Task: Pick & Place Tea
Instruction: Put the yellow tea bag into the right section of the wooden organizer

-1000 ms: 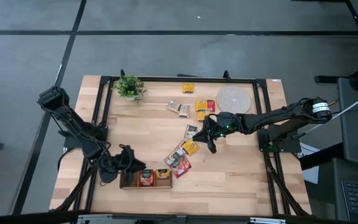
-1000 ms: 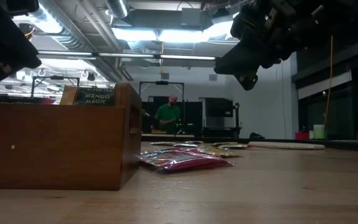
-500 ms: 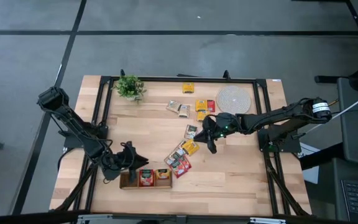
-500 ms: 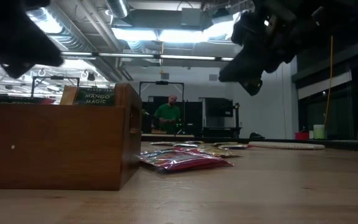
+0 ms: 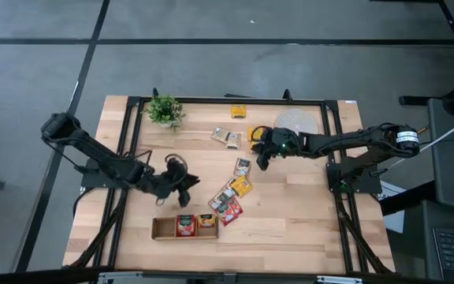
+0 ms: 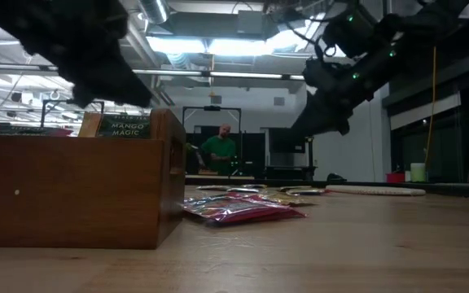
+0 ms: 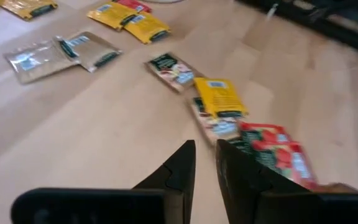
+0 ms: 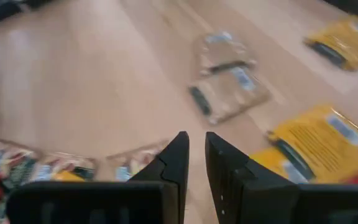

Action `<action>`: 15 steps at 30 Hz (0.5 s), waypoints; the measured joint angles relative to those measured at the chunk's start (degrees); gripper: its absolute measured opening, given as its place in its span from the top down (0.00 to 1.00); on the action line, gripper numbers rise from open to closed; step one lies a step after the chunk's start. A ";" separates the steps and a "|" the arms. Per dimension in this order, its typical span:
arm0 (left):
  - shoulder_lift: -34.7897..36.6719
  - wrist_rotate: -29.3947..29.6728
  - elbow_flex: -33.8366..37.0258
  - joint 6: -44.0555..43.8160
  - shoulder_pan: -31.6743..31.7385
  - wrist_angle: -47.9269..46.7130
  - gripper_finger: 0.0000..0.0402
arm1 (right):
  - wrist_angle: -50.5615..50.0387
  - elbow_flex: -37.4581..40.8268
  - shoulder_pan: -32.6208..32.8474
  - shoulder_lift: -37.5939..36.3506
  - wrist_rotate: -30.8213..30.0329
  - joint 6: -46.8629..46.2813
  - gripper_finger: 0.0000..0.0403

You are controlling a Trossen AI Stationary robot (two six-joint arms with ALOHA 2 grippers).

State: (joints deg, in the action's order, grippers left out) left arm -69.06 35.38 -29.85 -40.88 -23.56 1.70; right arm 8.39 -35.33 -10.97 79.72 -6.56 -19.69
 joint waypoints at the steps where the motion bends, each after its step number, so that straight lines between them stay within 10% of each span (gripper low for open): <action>1: 0.00 -1.19 0.01 1.62 1.79 0.04 0.86 | -1.07 -0.01 -0.88 0.00 0.00 -1.11 0.86; 15: -0.02 -12.01 0.01 25.11 22.94 4.12 0.87 | -18.78 -0.02 -5.31 0.04 2.00 -19.60 0.59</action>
State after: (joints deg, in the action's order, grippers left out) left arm -69.08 23.36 -29.85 -15.77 -0.62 5.82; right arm -10.39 -35.35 -16.29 79.76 -4.56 -39.29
